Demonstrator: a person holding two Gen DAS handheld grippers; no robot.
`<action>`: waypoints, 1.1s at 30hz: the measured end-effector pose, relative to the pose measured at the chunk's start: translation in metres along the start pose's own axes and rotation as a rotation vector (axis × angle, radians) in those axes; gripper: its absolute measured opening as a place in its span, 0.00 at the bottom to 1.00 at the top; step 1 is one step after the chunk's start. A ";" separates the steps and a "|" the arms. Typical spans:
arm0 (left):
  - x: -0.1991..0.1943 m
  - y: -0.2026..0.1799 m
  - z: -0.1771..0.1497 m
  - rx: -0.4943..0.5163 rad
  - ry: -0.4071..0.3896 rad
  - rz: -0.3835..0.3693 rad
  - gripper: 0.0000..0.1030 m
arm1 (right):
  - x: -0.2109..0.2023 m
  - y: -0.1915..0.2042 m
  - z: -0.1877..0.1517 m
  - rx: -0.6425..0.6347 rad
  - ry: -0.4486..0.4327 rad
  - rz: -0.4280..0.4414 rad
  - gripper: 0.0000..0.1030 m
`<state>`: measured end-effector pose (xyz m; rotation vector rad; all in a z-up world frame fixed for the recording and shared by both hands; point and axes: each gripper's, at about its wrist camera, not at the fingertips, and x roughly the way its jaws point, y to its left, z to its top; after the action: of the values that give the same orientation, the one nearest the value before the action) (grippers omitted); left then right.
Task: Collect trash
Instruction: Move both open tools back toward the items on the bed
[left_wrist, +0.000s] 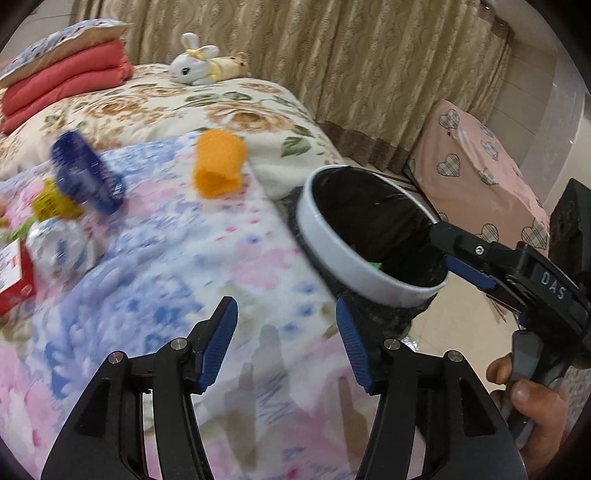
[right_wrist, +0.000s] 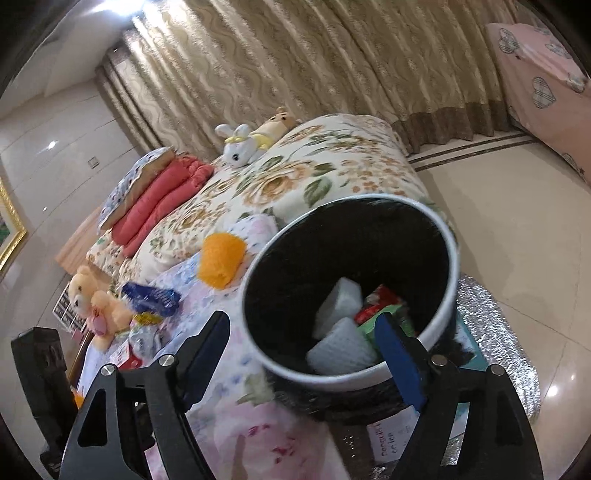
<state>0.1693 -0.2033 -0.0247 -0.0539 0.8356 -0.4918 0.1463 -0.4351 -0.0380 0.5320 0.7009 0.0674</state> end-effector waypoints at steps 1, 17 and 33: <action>-0.003 0.005 -0.002 -0.007 -0.002 0.006 0.55 | 0.001 0.005 -0.002 -0.006 0.004 0.008 0.81; -0.048 0.090 -0.038 -0.153 -0.039 0.121 0.55 | 0.019 0.073 -0.038 -0.094 0.078 0.098 0.84; -0.081 0.164 -0.066 -0.279 -0.062 0.207 0.55 | 0.046 0.133 -0.064 -0.166 0.154 0.172 0.84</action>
<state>0.1411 -0.0130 -0.0514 -0.2362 0.8341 -0.1760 0.1562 -0.2810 -0.0416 0.4291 0.7907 0.3278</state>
